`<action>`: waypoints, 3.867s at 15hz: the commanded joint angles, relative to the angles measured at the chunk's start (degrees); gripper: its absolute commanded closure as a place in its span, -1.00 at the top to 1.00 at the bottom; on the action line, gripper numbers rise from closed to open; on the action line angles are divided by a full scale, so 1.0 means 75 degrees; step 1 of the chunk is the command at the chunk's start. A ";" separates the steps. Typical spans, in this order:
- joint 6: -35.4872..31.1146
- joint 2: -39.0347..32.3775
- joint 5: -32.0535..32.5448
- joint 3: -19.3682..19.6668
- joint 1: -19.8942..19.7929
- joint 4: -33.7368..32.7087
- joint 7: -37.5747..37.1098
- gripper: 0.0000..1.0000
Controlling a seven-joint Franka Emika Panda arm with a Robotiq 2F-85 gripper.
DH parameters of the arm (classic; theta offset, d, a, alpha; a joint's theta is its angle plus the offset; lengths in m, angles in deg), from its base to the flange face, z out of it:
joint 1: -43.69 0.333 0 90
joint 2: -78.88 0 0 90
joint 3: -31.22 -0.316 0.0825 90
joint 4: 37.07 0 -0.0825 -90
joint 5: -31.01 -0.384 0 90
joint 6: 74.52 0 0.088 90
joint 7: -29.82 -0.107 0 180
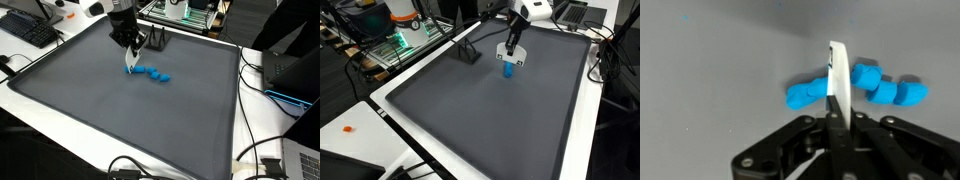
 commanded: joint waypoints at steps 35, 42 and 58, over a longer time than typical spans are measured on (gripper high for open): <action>-0.0682 0.0169 0.0201 0.0218 0.0122 0.1332 -0.1612 -0.98; -0.0775 0.0665 0.0289 0.0346 0.0120 0.1454 -0.2358 -0.98; -0.1558 0.3554 -0.1475 0.0134 0.0061 0.4189 -0.7201 -0.98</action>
